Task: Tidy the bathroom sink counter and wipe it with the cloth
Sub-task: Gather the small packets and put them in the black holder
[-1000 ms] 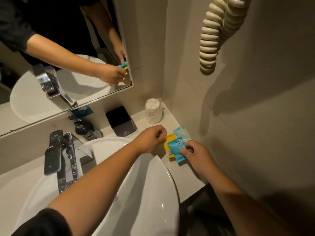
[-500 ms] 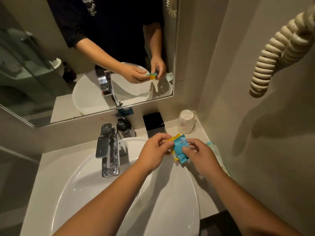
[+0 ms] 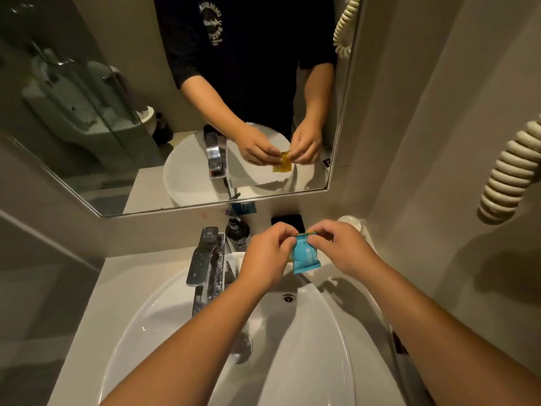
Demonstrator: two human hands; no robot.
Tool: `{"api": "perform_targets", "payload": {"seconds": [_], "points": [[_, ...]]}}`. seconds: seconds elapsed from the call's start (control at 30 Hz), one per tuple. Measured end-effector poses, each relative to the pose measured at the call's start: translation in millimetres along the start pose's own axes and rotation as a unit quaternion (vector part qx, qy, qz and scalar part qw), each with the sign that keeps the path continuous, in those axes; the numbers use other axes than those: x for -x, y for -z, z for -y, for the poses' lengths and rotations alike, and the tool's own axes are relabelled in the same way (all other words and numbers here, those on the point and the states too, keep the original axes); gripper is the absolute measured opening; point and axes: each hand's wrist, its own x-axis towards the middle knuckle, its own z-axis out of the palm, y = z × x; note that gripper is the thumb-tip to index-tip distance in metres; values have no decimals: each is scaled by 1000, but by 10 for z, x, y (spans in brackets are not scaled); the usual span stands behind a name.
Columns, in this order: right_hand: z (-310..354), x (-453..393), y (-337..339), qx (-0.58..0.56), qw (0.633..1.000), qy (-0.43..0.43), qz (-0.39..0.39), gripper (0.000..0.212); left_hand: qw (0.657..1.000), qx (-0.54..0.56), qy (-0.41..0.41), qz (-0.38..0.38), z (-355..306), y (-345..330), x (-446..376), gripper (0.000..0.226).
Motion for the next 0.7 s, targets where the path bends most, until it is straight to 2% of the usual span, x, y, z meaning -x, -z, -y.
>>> {"api": "perform_targets", "payload": {"seconds": [0.17,0.33,0.43,0.57,0.7], "points": [[84,-460,-104,4,999,14,-45,5,995,9,44,-87,33,53,-378,10],[-50,-737,-369,2,994,-13,-111,10,983,56,103,-140,229,-104,-723,11],[-176,-847,-455,41,991,-12,-124,14,978,72,125,-150,369,-238,-792,9],[-327,-931,-536,141,983,-23,-111,23,979,29,156,-130,558,-365,-835,8],[-370,-1013,-598,129,981,-57,-132,21,981,-34,140,-127,620,-395,-890,12]]}}
